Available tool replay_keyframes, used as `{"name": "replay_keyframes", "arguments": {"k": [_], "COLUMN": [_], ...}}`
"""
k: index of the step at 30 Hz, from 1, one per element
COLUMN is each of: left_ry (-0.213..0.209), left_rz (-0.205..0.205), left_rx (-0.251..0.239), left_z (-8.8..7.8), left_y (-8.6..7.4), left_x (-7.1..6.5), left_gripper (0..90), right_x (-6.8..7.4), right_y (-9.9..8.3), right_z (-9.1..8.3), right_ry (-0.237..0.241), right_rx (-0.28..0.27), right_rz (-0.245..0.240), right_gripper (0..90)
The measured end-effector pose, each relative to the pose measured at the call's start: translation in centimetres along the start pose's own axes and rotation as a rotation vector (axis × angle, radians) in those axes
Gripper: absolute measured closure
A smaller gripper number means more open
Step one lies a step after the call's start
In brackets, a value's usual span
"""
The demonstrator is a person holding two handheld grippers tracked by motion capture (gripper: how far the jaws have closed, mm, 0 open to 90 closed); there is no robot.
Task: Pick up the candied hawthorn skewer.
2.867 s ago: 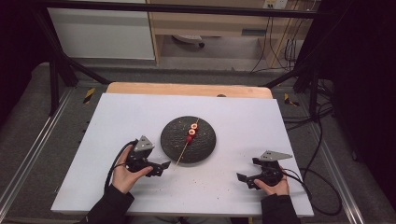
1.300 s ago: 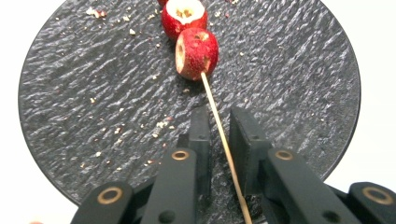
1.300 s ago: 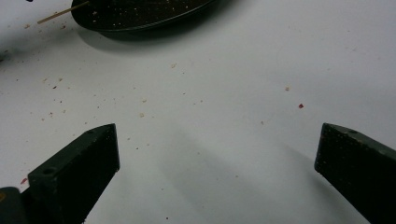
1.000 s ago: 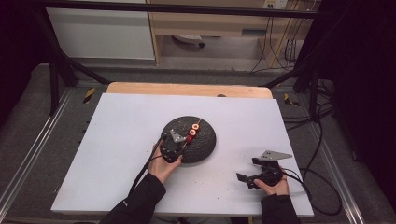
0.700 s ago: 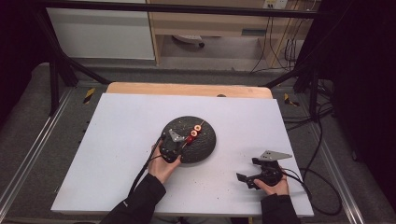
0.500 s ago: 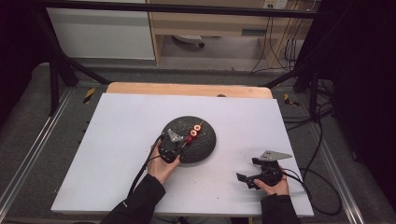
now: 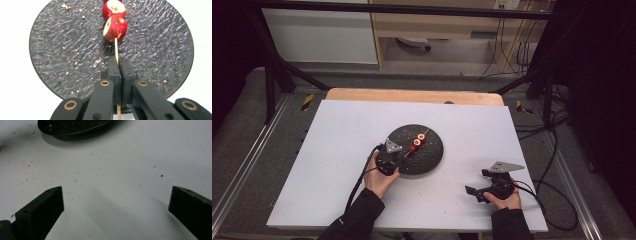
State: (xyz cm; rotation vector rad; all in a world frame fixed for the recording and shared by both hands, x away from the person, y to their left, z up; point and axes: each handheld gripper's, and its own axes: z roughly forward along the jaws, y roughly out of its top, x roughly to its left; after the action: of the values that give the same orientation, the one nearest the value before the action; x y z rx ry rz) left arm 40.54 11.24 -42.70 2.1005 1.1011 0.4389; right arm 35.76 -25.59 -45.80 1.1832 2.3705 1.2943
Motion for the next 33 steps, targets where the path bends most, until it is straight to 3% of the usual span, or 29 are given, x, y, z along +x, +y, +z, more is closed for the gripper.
{"name": "replay_keyframes", "arguments": {"k": [10, 23, 33], "left_ry": [-0.039, -0.099, -0.162], "left_rz": [0.004, -0.001, 0.005], "left_rx": [-0.068, -0.145, -0.189], "left_z": [-1.9, -4.7, -6.0], "left_y": [-1.1, -3.7, -5.6], "left_x": [0.7, 2.1, 3.1], "left_gripper": [88.2, 88.2, 88.1], "right_x": [0.0, 0.3, 1.2], "right_y": [0.0, 0.2, 0.7], "right_z": [0.0, 0.3, 0.6], "right_ry": [-0.001, 0.005, 0.010], "right_rx": [-0.001, -0.015, -0.017], "right_rz": [0.006, 0.026, 0.020], "right_gripper": [1.0, 1.1, 0.6]}}
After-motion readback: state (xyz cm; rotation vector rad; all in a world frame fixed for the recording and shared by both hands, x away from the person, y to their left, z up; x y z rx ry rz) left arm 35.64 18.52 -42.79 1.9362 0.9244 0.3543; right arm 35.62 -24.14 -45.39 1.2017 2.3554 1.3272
